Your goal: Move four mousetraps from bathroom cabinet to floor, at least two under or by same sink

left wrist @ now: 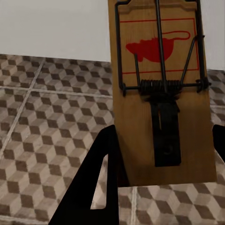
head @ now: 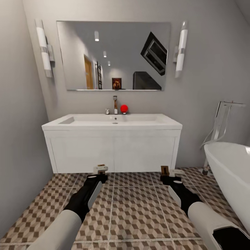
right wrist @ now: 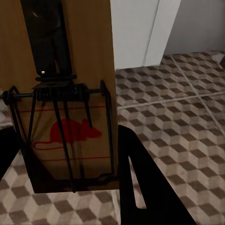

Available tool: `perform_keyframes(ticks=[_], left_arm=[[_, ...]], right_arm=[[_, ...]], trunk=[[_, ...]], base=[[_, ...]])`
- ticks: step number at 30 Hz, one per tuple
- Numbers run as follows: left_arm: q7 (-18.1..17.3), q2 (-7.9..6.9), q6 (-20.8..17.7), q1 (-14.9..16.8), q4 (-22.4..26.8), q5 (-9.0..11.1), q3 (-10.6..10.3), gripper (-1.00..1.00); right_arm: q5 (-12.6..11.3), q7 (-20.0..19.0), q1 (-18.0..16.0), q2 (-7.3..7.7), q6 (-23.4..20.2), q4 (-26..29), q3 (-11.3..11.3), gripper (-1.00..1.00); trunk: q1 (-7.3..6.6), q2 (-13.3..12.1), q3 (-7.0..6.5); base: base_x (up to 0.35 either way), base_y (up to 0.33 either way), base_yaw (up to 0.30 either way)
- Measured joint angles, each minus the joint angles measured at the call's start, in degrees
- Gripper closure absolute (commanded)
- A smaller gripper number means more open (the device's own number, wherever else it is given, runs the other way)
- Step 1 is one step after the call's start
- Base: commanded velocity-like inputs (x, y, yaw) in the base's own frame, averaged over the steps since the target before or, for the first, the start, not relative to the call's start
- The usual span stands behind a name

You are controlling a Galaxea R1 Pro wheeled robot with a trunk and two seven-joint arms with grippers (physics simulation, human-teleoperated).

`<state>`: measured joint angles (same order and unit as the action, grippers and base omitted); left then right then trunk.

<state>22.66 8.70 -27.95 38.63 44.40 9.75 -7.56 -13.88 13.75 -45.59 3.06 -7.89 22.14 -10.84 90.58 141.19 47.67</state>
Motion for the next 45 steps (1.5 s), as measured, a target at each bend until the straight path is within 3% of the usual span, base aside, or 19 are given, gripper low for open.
perform_keyframes(ticks=[5, 14, 21, 27, 34, 45], left_arm=[[0.2, -0.14, 0.1, 0.0, -0.5, -0.1, 0.1, 1.0], [0.2, -0.39, 0.2, 0.0, -0.6, -0.3, 0.2, 1.0], [0.0, -2.1, 0.3, 0.0, -0.8, 0.3, 1.4, 1.0], [-1.9, -2.71, 0.6, 0.0, -3.9, 0.8, 1.6, 1.0], [-6.6, -3.5, 2.1, 0.0, -5.3, 0.6, 1.7, 1.0], [-6.5, -3.57, 3.9, 0.0, -5.5, 0.5, 1.7, 1.0]], right_arm=[[0.0, -0.6, 0.0, 0.08, 0.0, -0.3, 0.0, 1.0], [0.0, -1.4, 0.0, 0.39, 0.0, -0.7, 0.0, 1.0], [-0.1, -1.5, 0.0, 0.37, 0.2, -1.1, 0.0, 1.0], [0.1, -1.9, 0.0, 0.32, 0.6, -2.9, 0.0, 1.0], [0.2, -6.0, 0.0, 0.56, 0.7, -3.4, 0.0, 1.0], [0.3, -6.7, 0.0, 0.77, 0.3, -3.4, 0.0, 1.0]], trunk=[[1.1, 2.0, 0.9], [1.34, 2.1, 2.89], [1.52, 2.2, 4.44], [1.68, 2.3, 5.78], [1.86, 2.4, 7.33], [2.14, 2.6, 9.77]], base=[[0.0, 0.0, 0.0], [0.0, 0.0, 0.0], [0.0, 0.0, 0.0], [0.0, 0.0, 0.0], [0.0, 0.0, 0.0], [0.0, 0.0, 0.0]])
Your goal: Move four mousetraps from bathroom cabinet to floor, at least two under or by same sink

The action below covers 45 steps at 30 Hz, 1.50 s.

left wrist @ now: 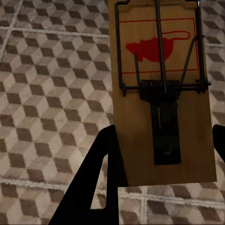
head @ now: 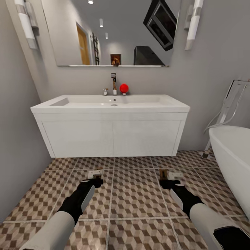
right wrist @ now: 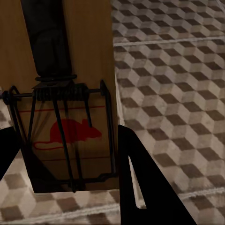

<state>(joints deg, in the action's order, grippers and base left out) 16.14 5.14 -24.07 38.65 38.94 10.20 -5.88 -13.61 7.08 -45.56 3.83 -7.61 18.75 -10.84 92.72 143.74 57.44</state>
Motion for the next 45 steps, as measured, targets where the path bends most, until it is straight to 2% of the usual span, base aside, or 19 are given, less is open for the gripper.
perform_keyframes(ticks=[39, 45], left_arm=[[0.1, -0.01, 0.3, 0.0, 0.4, 0.0, 0.0, 1.0], [0.1, -0.08, 1.7, 0.0, 0.0, -0.1, 0.0, 1.0]], right_arm=[[0.2, 0.4, 0.0, -0.02, -0.4, 0.5, -0.1, 1.0], [0.2, 0.4, 0.0, 0.03, -0.4, 0.5, -0.1, 1.0]], trunk=[[1.0, 0.5, 8.65], [1.16, 0.6, 9.98]], base=[[0.0, 0.0, 0.0], [0.0, 0.0, 0.0]])
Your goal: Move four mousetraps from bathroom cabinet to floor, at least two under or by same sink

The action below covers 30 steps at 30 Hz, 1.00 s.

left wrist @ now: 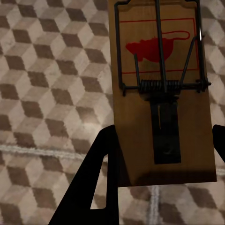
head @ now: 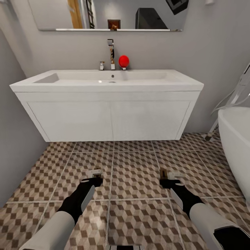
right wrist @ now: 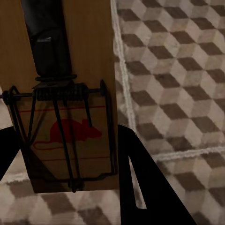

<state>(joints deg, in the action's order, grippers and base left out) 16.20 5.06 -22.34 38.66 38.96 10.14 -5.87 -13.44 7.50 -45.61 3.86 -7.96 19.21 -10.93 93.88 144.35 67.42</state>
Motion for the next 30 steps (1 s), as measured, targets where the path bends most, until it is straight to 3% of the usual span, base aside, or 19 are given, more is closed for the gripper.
perform_keyframes(ticks=[30], left_arm=[[0.0, 0.16, 0.8, 0.1, 0.5, -0.1, -0.1, 1.0]], right_arm=[[-0.1, 0.0, 0.0, 0.3, -0.1, 0.0, 0.0, 1.0]], trunk=[[0.77, 0.4, 6.65]], base=[[0.0, 0.0, 0.0]])
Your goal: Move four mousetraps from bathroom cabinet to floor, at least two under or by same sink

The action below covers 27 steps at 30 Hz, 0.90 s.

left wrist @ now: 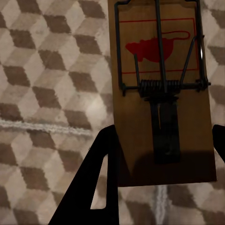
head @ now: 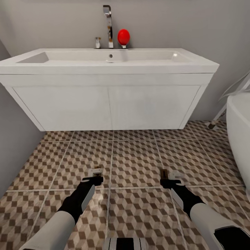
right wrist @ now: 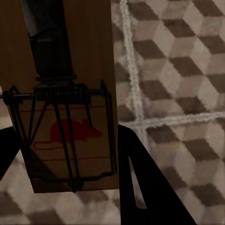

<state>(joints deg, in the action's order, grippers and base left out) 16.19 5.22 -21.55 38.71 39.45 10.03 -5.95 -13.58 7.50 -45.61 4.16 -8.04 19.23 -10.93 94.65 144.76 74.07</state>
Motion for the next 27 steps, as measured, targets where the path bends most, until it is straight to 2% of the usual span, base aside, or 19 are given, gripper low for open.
perform_keyframes(ticks=[5, 7, 9, 16, 22, 27], left_arm=[[0.0, -0.01, 0.0, 0.0, 1.5, 0.0, -0.1, 1.0], [0.0, -0.05, -0.2, 0.0, 4.8, -0.1, -0.3, 1.0], [0.1, -0.07, -0.5, 0.0, 5.7, -0.1, -0.3, 1.0], [0.1, -0.1, -0.5, 0.0, 6.0, -0.2, -0.3, 1.0], [0.1, -0.01, -0.3, 0.0, 5.5, -0.1, -0.3, 1.0], [0.1, 0.0, -0.7, 0.0, 5.1, -0.1, -0.4, 1.0]], right_arm=[[-0.2, 0.1, 0.0, -0.13, -0.1, -0.2, 0.1, 1.0], [-0.3, 0.3, 0.0, -0.03, -1.0, -0.3, 0.1, 1.0], [-0.3, 0.4, 0.0, -0.02, -2.4, 0.0, 0.2, 1.0], [-0.3, 0.5, 0.0, 0.04, -4.4, 0.6, 0.3, 1.0], [-0.2, 0.5, 0.0, 0.07, -4.4, 0.6, 0.3, 1.0], [-0.2, 0.5, 0.0, 0.08, -4.4, 0.7, 0.4, 1.0]], trunk=[[0.02, 0.0, 0.23], [0.02, 0.0, 0.23], [0.02, 0.0, 0.23], [0.02, 0.0, 0.23], [0.02, 0.0, 0.23], [-0.01, 0.0, 0.23]], base=[[0.0, 0.0, 0.0], [0.0, 0.0, 0.045], [0.0, 0.0, 0.17], [0.0, 0.0, 0.212], [0.018, 0.005, 0.037], [0.226, 0.081, 0.005]])
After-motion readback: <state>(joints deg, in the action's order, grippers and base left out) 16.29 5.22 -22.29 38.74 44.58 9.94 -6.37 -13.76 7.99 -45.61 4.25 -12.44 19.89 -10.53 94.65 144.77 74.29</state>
